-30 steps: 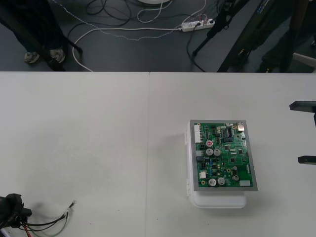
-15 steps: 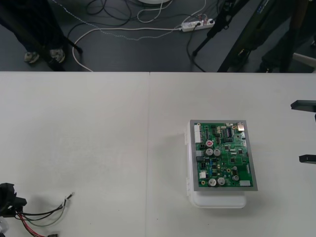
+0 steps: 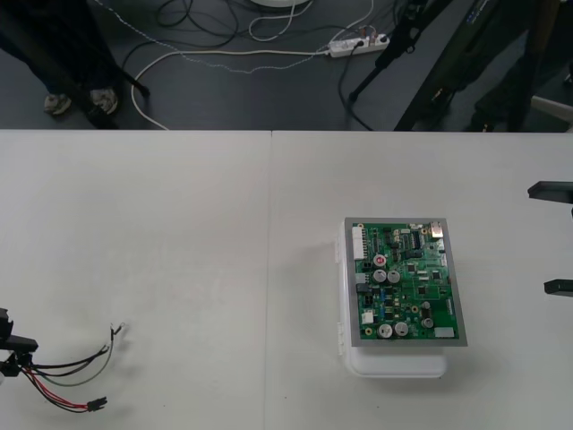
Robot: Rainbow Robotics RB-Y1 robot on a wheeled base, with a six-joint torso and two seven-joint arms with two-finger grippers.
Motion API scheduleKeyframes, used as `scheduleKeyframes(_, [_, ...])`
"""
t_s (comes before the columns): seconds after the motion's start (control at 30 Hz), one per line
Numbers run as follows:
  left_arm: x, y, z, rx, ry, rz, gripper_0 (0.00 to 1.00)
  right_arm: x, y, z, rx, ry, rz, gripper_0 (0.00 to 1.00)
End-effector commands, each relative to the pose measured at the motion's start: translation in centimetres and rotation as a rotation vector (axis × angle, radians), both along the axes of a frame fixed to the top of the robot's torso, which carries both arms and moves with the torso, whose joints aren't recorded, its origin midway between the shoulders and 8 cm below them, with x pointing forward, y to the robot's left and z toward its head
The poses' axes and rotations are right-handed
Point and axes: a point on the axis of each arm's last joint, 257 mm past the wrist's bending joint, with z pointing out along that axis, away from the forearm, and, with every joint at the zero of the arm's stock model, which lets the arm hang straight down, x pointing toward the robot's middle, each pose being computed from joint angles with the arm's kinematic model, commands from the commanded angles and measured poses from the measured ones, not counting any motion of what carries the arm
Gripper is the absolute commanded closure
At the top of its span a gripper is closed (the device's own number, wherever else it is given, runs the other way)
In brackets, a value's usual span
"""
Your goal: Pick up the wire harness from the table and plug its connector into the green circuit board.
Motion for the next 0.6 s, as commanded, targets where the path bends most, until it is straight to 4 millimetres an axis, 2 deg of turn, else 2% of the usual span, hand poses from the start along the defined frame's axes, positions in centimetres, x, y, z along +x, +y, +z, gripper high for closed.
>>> scheduleKeyframes(0.03, [1.5,0.7,4.9,0.014,0.000,0.021,1.00,-0.2,-1.2,1.2,-0.011,0.088,-0.007,0.00])
scheduleKeyframes(0.33, [3.4,-1.3,9.2,-0.042,-0.005,0.078,1.00,-0.2,-1.2,1.2,-0.012,0.074,-0.008,0.00])
scheduleKeyframes(0.6, [6.5,-3.4,12.8,-0.123,-0.012,0.175,1.00,-0.2,-1.2,1.3,-0.015,0.041,-0.008,0.00])
